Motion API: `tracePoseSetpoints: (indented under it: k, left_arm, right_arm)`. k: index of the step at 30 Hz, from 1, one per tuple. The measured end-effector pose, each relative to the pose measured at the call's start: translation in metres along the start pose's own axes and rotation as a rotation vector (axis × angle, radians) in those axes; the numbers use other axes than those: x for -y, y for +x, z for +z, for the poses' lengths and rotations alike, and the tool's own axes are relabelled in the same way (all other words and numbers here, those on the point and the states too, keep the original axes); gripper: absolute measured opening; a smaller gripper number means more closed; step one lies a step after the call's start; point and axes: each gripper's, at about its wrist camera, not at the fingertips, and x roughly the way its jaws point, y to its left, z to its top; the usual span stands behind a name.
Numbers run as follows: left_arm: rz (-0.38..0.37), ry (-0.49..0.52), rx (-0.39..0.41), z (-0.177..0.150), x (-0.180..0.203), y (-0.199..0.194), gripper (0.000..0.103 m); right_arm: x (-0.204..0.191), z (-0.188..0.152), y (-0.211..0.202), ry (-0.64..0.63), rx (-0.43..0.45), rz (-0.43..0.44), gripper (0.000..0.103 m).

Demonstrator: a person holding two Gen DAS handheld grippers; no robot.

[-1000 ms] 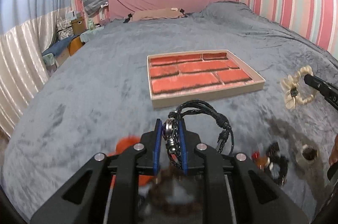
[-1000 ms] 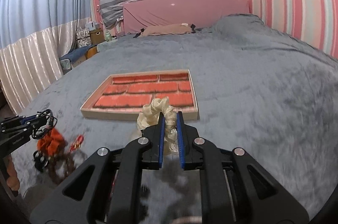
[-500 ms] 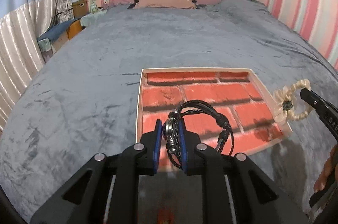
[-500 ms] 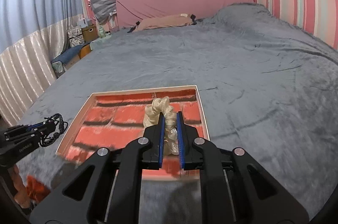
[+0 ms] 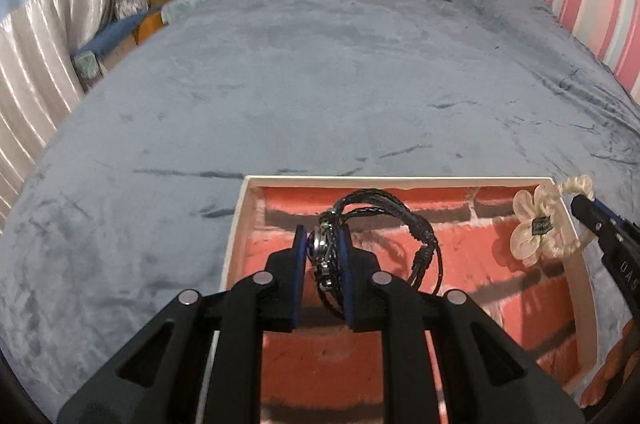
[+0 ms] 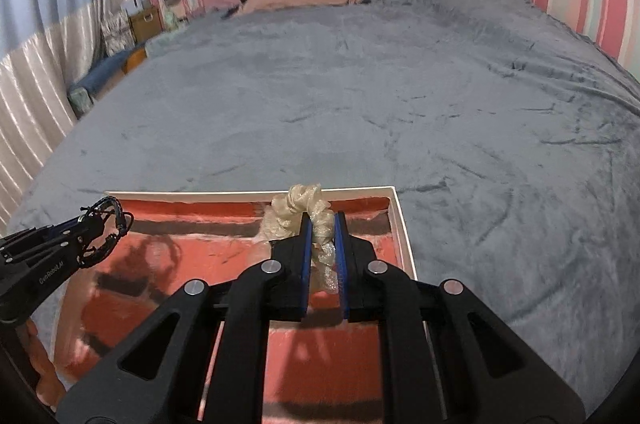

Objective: Organize jewelry
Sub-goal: 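Carry both items into the brick-lined tray and open both tools to release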

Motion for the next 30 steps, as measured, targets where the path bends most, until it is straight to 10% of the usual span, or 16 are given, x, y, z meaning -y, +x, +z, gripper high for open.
tracePoseSetpoints:
  k: [17,22,26,30]
  left_arm:
    - [0.055,0.019,-0.160,0.002,0.008,0.064,0.017]
    - [0.064,0.017,-0.144,0.001,0.006,0.059,0.018]
    - [0.078,0.023,-0.045,-0.004,0.003,0.026,0.054]
    - [0.080,0.054,0.032,-0.015,0.007,-0.013,0.055]
  right_arm:
    - [0.001,-0.010,0.062,-0.036,-0.234,-0.064,0.016]
    - [0.002,-0.011,0.057,-0.028,-0.229,-0.058,0.033]
    - [0.002,-0.010,0.035,-0.042,-0.169,-0.040,0.044]
    - [0.003,-0.015,0.003,-0.050,-0.104,-0.024,0.049]
